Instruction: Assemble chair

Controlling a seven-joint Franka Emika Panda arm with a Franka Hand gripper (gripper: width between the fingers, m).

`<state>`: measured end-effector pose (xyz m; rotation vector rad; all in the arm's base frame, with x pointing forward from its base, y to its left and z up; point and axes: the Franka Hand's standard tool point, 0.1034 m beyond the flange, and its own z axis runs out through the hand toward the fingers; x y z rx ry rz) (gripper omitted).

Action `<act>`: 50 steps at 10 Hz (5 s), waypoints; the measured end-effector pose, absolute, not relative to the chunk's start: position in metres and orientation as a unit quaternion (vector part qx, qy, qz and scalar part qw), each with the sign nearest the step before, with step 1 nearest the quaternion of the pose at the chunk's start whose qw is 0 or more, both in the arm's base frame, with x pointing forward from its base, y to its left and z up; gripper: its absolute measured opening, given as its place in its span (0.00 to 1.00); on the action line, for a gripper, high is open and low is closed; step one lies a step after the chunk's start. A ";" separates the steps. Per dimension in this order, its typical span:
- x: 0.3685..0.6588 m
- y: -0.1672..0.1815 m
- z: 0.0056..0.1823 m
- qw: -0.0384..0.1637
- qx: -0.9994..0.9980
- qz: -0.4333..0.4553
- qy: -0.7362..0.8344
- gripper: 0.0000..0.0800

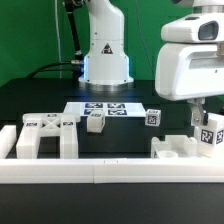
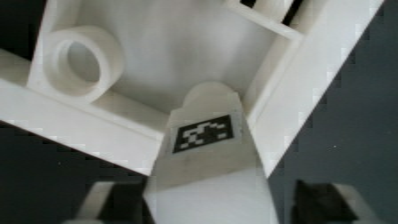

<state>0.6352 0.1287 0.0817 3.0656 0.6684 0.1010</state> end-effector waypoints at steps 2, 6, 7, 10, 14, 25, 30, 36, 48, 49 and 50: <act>0.635 0.129 0.081 -0.004 0.992 0.032 0.124 0.36; 0.635 0.128 0.080 -0.013 0.994 0.031 -0.108 0.36; 0.635 0.129 0.080 -0.015 0.984 0.030 -0.176 0.36; 0.635 0.128 0.080 -0.023 0.946 0.028 -0.323 0.36; 0.635 0.129 0.080 -0.025 0.900 0.024 -0.433 0.36; 0.635 0.133 0.081 -0.014 0.997 0.032 -0.071 0.81; 0.636 0.128 0.081 -0.007 0.991 0.033 0.132 0.81; 0.636 0.127 0.081 -0.008 0.993 0.033 0.114 0.36; 0.636 0.127 0.080 -0.028 0.882 0.019 -0.469 0.36; 0.635 0.128 0.080 -0.028 0.863 0.016 -0.505 0.36; 0.636 0.128 0.081 -0.029 0.855 0.017 -0.518 0.36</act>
Offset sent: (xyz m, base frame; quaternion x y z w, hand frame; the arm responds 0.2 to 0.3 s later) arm -0.0014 -0.0025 -0.0062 -0.0068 0.0032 0.2396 0.9708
